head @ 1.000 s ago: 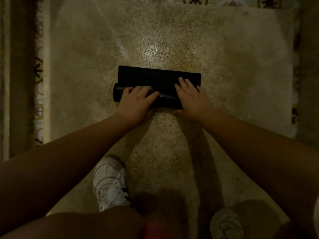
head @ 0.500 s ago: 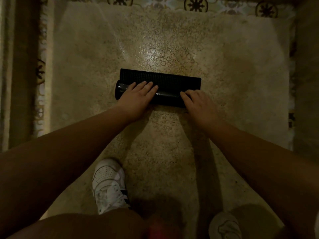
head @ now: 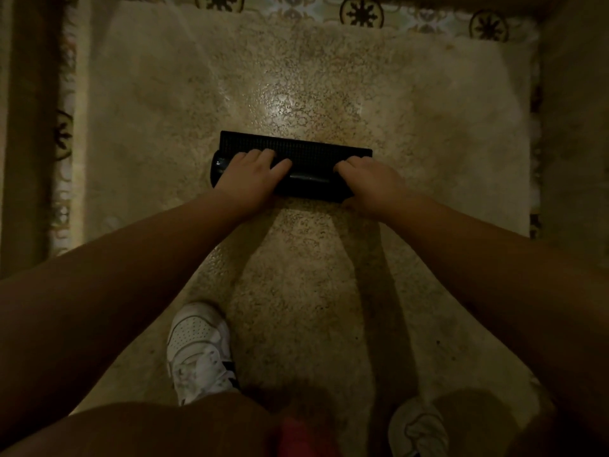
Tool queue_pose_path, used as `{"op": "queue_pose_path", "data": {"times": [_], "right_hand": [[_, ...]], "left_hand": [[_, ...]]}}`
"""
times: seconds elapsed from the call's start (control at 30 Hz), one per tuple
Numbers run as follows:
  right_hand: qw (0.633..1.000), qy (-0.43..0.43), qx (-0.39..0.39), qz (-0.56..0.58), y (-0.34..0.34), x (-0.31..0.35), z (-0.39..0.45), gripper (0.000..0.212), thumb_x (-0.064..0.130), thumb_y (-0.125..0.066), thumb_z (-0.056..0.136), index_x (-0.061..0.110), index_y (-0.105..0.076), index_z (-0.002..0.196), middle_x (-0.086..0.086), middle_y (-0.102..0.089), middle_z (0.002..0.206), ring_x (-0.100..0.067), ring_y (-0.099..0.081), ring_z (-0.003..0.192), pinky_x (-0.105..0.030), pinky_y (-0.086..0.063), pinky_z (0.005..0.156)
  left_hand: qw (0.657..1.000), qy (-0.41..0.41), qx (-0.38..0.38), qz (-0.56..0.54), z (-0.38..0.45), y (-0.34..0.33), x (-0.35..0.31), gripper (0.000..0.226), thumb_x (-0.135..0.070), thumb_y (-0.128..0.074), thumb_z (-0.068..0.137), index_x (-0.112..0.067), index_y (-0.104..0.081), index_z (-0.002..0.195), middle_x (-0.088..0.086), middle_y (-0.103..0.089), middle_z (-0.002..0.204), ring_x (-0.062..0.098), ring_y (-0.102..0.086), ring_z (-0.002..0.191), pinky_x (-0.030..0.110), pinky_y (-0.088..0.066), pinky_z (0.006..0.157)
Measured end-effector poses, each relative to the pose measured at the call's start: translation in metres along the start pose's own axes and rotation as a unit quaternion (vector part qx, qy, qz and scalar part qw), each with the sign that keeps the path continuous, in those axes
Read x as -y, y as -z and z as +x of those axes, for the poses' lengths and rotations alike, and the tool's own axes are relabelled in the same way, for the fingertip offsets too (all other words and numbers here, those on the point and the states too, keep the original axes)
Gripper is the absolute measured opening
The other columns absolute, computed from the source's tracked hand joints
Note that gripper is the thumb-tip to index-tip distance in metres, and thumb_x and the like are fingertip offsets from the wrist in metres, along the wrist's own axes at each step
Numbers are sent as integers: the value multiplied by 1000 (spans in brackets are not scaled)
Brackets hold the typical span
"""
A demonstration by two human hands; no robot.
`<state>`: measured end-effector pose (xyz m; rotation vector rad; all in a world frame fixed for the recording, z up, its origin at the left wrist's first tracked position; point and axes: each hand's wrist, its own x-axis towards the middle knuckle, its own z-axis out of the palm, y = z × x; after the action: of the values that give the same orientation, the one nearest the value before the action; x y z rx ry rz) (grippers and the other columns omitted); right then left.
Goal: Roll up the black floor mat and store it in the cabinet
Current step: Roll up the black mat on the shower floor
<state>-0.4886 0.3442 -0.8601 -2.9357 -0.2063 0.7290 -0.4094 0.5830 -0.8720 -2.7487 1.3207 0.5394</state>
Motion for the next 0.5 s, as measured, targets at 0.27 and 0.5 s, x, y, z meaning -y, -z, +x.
{"op": "queue_pose_path", "data": {"times": [0.27,0.5], "right_hand": [[997,-38,-35,-63,-25,5,-18,83,8,-63,81,17,-19,151,-18,-38,139,-36,-42,117,-45,-47,87],[999,-32,9,8,-7,-4,2,68,18,-71,77,17,-41,138,-16,-54,121,-36,-53,106,-42,-50,80]], "left_hand": [[999,1,16,-50,4,4,5,61,-19,-58,87,-11,-35,143,23,-51,125,41,-50,109,47,-39,91],[988,29,-6,-149,-4,-1,9,66,-37,-73,79,-7,-46,130,20,-62,117,38,-59,104,43,-46,86]]}}
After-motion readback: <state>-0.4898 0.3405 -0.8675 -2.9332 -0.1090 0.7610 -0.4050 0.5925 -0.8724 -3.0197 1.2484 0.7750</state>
